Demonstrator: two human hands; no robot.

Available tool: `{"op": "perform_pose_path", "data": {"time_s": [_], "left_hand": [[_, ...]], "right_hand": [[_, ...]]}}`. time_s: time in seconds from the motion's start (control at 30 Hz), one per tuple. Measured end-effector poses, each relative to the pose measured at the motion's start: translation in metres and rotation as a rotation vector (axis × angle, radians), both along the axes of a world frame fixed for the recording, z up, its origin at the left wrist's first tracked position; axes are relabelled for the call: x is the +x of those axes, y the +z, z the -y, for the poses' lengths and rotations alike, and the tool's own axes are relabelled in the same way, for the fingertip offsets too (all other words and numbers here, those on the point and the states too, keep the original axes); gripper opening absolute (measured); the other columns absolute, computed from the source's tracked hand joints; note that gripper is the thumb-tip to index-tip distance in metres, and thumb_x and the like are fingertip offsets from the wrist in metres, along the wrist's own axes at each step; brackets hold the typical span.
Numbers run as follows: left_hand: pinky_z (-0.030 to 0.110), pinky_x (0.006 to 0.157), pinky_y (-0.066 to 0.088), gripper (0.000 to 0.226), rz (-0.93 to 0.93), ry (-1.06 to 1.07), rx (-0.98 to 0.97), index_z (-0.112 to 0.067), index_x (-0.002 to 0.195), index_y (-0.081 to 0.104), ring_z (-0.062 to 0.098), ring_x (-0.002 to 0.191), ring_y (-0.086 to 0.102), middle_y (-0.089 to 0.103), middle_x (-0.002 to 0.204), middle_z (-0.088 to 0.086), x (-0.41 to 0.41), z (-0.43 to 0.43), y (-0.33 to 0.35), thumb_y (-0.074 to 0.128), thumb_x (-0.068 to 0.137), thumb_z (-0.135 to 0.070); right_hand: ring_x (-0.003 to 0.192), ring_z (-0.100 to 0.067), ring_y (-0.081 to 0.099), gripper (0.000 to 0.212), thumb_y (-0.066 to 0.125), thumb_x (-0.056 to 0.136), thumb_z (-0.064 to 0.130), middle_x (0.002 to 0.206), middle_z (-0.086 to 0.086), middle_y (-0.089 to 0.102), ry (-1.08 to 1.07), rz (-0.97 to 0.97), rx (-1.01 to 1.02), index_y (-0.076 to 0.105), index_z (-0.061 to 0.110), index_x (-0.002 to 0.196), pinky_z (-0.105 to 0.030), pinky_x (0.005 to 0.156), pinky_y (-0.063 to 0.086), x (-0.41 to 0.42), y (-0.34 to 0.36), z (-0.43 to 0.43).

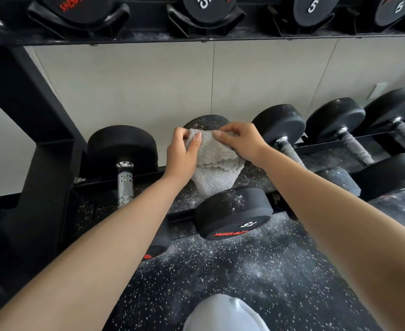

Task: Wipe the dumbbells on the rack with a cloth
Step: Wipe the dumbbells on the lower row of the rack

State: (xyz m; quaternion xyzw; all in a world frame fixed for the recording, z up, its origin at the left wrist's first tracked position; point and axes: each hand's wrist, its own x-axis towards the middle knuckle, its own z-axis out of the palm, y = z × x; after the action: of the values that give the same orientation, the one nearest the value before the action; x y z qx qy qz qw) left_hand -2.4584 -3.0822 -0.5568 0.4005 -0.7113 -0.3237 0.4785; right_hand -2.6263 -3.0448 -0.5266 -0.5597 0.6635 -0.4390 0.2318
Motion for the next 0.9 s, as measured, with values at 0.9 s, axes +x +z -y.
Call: {"op": "perform_pose_path", "data": {"time_s": [0.9], "left_hand": [[0.036,0.070,0.049,0.037,0.019,0.023,0.479,-0.013,0.080,0.047,0.018,0.075,0.053,0.055,0.084,0.007,-0.019,-0.011,-0.049,0.075,0.079,-0.038]], "right_hand": [[0.044,-0.008,0.055,0.028,0.072,0.087,0.028,0.059,0.001,0.062,0.225,0.280,0.578,0.048,0.014,0.083,-0.019,0.041,0.045,-0.035,-0.046,-0.009]]}}
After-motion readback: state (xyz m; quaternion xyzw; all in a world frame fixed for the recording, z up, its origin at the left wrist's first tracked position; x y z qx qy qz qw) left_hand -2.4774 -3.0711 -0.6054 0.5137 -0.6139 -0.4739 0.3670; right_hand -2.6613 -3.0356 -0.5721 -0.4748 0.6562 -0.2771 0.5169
